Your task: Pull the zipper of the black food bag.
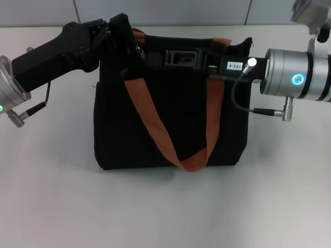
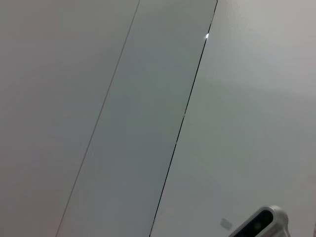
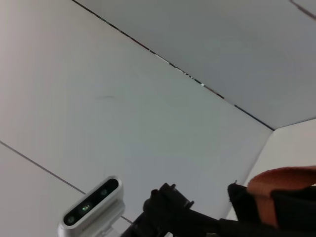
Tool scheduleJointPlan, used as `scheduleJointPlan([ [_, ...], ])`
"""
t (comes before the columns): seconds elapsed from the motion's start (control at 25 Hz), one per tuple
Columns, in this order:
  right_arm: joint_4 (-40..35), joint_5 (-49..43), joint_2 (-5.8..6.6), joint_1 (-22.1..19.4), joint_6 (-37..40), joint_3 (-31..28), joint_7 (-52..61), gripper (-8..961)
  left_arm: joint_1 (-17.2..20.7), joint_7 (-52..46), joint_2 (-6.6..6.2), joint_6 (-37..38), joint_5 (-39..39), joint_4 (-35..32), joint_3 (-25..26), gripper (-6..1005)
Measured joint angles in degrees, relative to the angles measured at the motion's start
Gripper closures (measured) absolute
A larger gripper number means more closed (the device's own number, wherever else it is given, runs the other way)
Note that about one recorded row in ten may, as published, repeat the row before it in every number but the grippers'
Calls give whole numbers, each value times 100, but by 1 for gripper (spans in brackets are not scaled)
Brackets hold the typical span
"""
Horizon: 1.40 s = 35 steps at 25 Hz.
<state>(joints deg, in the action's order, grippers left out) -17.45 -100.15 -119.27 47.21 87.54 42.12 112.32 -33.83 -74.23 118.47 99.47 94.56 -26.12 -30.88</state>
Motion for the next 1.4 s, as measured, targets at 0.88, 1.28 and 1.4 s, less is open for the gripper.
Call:
scheduleJointPlan([
  [0.88, -330, 38, -14, 264, -146, 622, -54, 704, -1, -4, 5, 19, 1, 2, 2, 978],
  [1.28, -330, 12, -17, 306, -168, 638, -183, 713, -42, -4, 9, 20, 2, 2, 3, 978],
  [1.4, -357, 18, -15, 271, -152, 640, -184, 733, -56, -4, 9, 8, 1, 2, 3, 978],
])
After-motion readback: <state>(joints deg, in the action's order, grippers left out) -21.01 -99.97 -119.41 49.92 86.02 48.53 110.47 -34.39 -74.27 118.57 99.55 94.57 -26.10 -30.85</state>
